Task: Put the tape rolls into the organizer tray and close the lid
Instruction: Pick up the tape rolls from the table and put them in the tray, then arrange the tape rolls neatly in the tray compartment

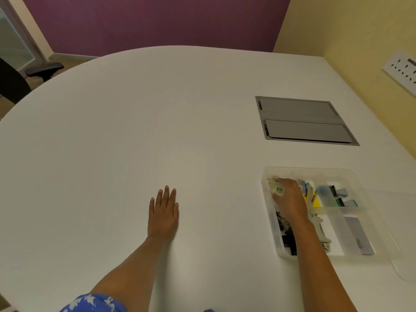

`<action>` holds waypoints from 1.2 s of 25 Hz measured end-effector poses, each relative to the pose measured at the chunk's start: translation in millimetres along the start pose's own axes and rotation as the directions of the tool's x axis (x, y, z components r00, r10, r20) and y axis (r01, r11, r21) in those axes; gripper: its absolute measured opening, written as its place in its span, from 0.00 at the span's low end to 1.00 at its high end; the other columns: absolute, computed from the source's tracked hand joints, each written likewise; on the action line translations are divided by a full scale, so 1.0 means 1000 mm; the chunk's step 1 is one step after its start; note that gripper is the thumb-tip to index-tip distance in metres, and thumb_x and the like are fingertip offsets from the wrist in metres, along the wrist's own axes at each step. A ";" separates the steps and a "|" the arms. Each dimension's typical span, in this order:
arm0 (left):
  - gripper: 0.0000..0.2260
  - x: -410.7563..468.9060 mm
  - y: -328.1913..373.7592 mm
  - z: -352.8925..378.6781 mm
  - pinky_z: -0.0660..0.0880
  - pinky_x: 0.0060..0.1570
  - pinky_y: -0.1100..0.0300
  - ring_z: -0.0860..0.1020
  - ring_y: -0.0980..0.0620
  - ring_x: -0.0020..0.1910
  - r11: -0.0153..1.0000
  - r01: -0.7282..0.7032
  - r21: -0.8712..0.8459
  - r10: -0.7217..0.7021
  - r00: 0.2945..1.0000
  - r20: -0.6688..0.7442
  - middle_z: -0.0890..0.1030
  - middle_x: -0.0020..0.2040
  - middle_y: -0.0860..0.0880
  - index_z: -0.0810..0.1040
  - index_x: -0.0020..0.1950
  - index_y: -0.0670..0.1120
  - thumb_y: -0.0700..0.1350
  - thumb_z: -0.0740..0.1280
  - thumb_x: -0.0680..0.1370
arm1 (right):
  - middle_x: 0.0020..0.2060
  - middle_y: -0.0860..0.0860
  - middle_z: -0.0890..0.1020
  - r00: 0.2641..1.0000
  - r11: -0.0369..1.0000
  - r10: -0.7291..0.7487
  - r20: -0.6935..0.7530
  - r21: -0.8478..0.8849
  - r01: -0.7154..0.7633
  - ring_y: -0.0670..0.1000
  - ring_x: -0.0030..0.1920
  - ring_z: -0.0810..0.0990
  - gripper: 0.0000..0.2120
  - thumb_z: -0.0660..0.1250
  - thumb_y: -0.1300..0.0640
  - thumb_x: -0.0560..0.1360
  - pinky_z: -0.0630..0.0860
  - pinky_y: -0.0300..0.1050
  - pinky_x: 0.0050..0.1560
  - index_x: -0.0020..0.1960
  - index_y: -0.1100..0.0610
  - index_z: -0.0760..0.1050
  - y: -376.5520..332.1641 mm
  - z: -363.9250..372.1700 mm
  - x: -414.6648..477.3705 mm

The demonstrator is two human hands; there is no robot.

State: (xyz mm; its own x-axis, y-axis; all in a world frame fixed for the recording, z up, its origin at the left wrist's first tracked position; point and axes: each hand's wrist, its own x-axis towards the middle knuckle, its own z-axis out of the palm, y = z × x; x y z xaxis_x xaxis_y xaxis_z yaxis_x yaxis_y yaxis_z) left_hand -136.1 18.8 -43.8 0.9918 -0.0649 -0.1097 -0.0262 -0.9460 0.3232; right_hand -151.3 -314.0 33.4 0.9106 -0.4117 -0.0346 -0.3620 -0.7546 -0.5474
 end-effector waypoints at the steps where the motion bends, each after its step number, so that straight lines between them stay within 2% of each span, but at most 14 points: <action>1: 0.23 0.000 0.001 0.000 0.41 0.78 0.52 0.43 0.50 0.79 1.000 0.002 0.000 -0.002 1.000 0.000 0.44 0.80 0.49 0.45 0.78 0.50 0.48 0.46 0.84 | 0.66 0.59 0.72 0.999 0.999 -0.024 0.036 -0.030 0.025 0.59 0.66 0.71 0.23 0.69 0.68 0.73 0.72 0.52 0.63 0.66 0.59 0.72 0.002 0.001 -0.002; 6: 0.23 0.000 0.004 -0.002 0.41 0.78 0.51 0.43 0.50 0.79 1.000 0.015 0.003 -0.015 1.000 0.023 0.44 0.80 0.49 0.46 0.78 0.49 0.47 0.46 0.84 | 0.66 0.59 0.72 0.990 0.989 -0.110 0.085 -0.085 0.117 0.59 0.67 0.69 0.24 0.69 0.69 0.71 0.71 0.51 0.64 0.66 0.59 0.73 0.004 0.001 -0.001; 15: 0.23 -0.003 0.014 -0.011 0.45 0.78 0.50 0.46 0.50 0.79 1.000 -0.010 0.006 0.009 0.995 0.099 0.46 0.80 0.48 0.48 0.78 0.47 0.48 0.47 0.84 | 0.65 0.60 0.73 0.994 0.989 -0.065 0.090 -0.125 0.076 0.59 0.67 0.69 0.22 0.68 0.69 0.73 0.72 0.51 0.65 0.66 0.60 0.73 0.003 -0.004 0.001; 22: 0.21 -0.002 0.048 -0.031 0.49 0.77 0.53 0.52 0.51 0.78 0.986 -0.154 -0.064 0.161 0.980 0.119 0.53 0.79 0.48 0.57 0.76 0.48 0.48 0.49 0.84 | 0.62 0.62 0.76 0.998 0.999 -0.014 -0.061 -0.049 0.011 0.60 0.64 0.73 0.18 0.67 0.70 0.73 0.70 0.50 0.63 0.63 0.63 0.75 -0.002 -0.025 -0.007; 26: 0.19 0.005 0.091 -0.036 0.55 0.75 0.55 0.58 0.51 0.77 0.958 -0.264 -0.115 0.272 0.961 0.052 0.61 0.77 0.48 0.63 0.74 0.48 0.48 0.52 0.83 | 0.61 0.61 0.77 0.994 1.000 -0.028 -0.106 -0.012 0.027 0.59 0.63 0.75 0.17 0.66 0.69 0.74 0.70 0.48 0.65 0.63 0.63 0.76 0.002 -0.035 -0.002; 30: 0.15 0.014 0.147 -0.034 0.61 0.69 0.56 0.67 0.50 0.71 0.922 -0.356 -0.150 0.354 0.934 -0.041 0.71 0.71 0.48 0.72 0.68 0.47 0.45 0.56 0.82 | 0.61 0.60 0.77 0.995 0.998 -0.062 -0.074 -0.008 0.061 0.58 0.63 0.74 0.17 0.65 0.68 0.75 0.70 0.48 0.65 0.63 0.62 0.75 0.017 -0.041 0.008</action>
State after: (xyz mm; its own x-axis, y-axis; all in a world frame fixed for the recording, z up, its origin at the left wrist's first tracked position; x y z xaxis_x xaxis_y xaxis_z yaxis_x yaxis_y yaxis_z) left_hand -122.1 -110.3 34.5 0.9226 -0.3826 0.0504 -0.3585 -0.8016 0.4784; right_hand -158.5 -350.8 58.0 0.9141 -0.4009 0.0610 -0.3070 -0.7824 -0.5419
